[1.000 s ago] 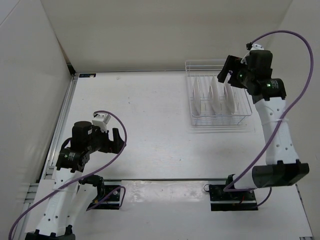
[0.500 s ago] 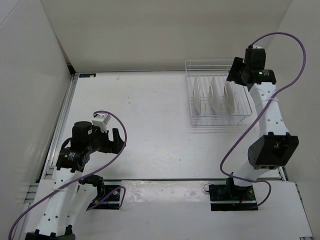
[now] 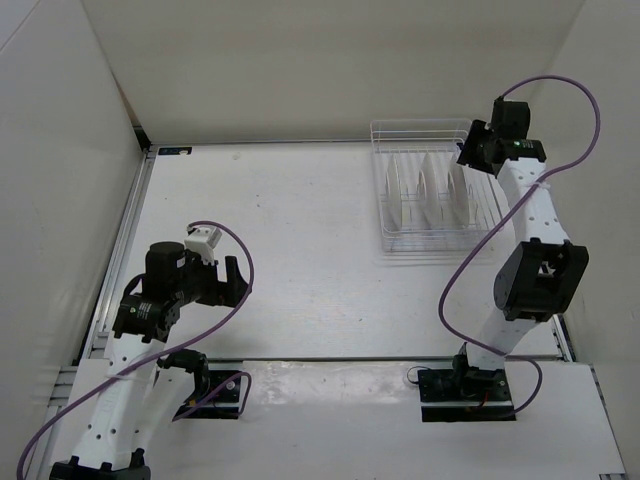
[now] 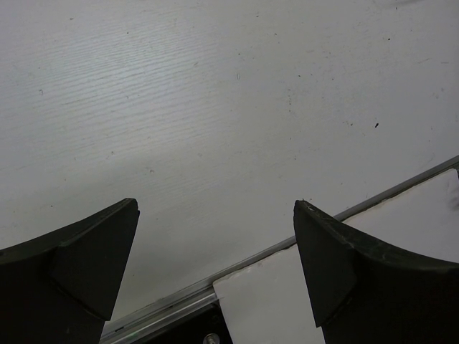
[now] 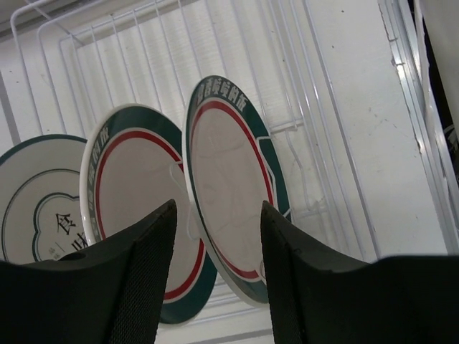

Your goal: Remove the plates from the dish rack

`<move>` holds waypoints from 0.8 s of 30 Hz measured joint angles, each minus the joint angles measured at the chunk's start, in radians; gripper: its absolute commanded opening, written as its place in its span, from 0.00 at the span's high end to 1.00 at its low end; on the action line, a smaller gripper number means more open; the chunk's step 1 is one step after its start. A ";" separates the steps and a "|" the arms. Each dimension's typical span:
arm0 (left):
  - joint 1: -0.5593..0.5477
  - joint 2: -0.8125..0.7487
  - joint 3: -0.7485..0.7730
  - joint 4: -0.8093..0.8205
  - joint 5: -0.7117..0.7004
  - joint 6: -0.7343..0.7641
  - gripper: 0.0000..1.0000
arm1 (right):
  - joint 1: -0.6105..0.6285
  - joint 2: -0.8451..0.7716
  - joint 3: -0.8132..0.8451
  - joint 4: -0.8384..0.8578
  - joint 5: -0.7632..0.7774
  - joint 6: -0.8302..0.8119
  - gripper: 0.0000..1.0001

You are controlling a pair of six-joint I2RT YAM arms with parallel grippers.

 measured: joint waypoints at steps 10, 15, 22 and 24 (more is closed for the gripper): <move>0.000 0.000 0.000 -0.005 -0.004 0.000 0.00 | -0.001 0.098 0.015 0.037 -0.080 -0.009 0.61; 0.000 0.000 0.000 -0.005 -0.005 0.000 0.00 | -0.001 0.116 0.015 0.037 -0.096 -0.014 0.68; 0.000 0.000 0.000 -0.006 -0.005 0.000 0.00 | -0.001 0.116 0.015 0.042 -0.099 -0.026 0.82; 0.000 0.000 0.000 -0.006 -0.005 0.000 0.00 | 0.000 0.116 0.019 0.044 -0.104 -0.031 0.84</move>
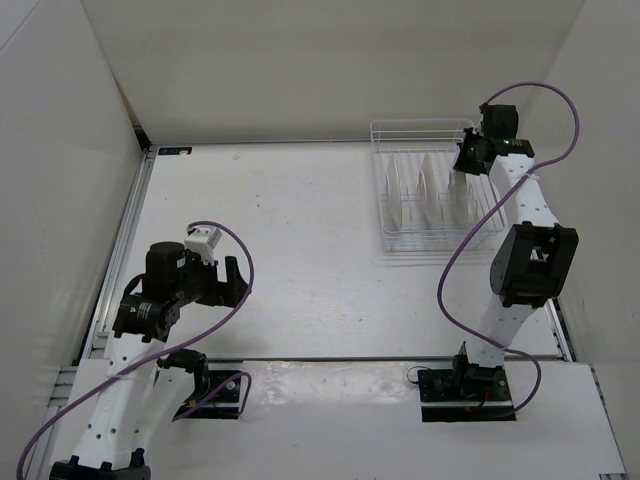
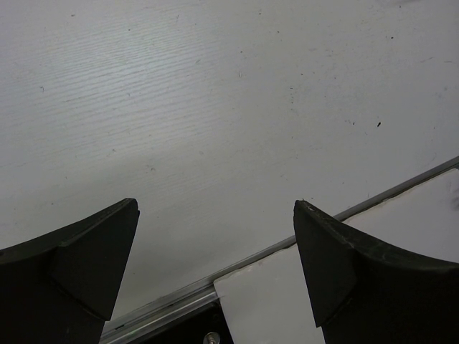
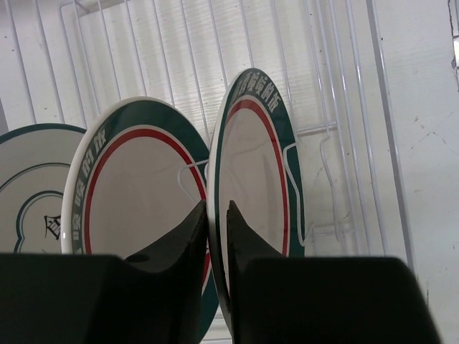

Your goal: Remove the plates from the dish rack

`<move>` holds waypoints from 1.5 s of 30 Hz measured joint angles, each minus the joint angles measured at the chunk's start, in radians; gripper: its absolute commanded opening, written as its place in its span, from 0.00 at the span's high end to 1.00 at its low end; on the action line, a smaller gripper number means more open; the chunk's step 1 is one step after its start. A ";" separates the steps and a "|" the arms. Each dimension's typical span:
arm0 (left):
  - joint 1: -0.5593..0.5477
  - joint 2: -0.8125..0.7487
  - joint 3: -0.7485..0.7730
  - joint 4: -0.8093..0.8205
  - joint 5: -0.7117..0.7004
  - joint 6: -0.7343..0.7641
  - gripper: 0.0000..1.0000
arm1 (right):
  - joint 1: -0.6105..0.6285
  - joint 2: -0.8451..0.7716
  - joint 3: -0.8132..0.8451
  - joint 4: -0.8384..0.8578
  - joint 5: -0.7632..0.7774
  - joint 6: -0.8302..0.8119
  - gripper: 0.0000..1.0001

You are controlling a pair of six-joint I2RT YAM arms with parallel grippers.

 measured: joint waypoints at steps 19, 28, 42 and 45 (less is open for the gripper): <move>0.000 0.039 0.000 -0.002 0.003 0.000 0.00 | 0.003 -0.014 0.142 -0.086 -0.100 -0.103 1.00; 0.000 0.042 0.000 -0.002 0.007 0.000 0.00 | 0.032 -0.240 0.182 -0.124 -0.161 -0.113 1.00; 0.000 0.035 0.000 -0.001 0.010 0.000 0.00 | 0.602 -0.414 0.140 -0.116 -0.233 -0.132 1.00; 0.000 0.033 0.000 -0.001 0.009 0.000 0.00 | 0.790 -0.365 0.048 -0.114 -0.141 -0.179 1.00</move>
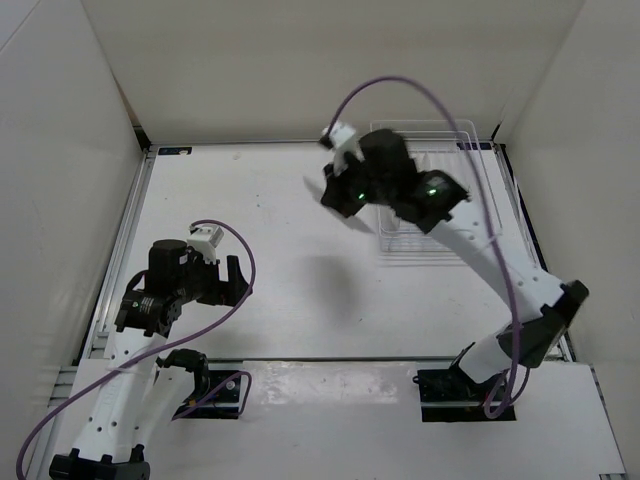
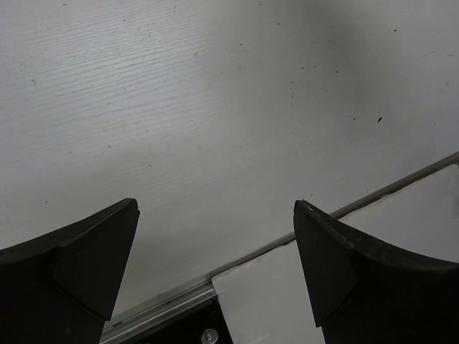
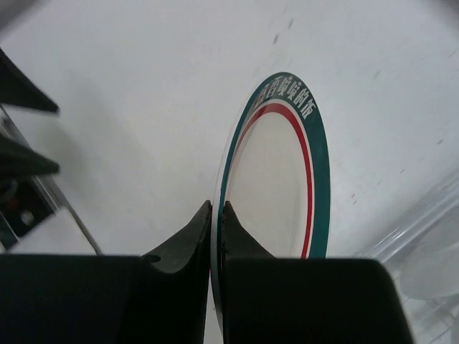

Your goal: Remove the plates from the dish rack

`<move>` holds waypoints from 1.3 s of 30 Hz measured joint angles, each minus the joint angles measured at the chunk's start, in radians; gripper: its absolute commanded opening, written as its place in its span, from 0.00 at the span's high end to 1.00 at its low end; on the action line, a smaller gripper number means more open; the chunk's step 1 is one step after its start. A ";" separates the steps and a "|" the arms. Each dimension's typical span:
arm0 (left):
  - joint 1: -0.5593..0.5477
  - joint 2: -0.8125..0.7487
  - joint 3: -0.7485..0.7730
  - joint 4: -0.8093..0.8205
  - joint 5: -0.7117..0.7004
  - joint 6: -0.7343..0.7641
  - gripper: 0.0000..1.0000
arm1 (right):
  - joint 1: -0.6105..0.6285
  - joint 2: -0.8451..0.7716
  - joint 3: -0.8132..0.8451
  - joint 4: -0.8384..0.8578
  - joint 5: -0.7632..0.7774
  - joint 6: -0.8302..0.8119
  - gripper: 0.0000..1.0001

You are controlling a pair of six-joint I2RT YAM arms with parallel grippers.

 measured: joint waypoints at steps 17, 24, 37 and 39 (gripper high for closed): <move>0.000 -0.003 0.000 -0.001 -0.007 0.000 0.00 | 0.310 0.319 -0.307 0.151 0.552 0.037 1.00; 0.000 -0.003 0.000 -0.002 -0.007 0.000 0.00 | 0.346 0.426 -0.249 0.186 0.692 0.121 0.98; 0.000 -0.004 0.000 -0.002 -0.006 0.000 0.00 | 0.342 0.537 -0.244 0.231 0.650 0.238 0.72; 0.000 -0.004 0.000 -0.003 -0.006 0.000 0.00 | 0.346 0.562 -0.240 0.231 0.660 0.240 0.69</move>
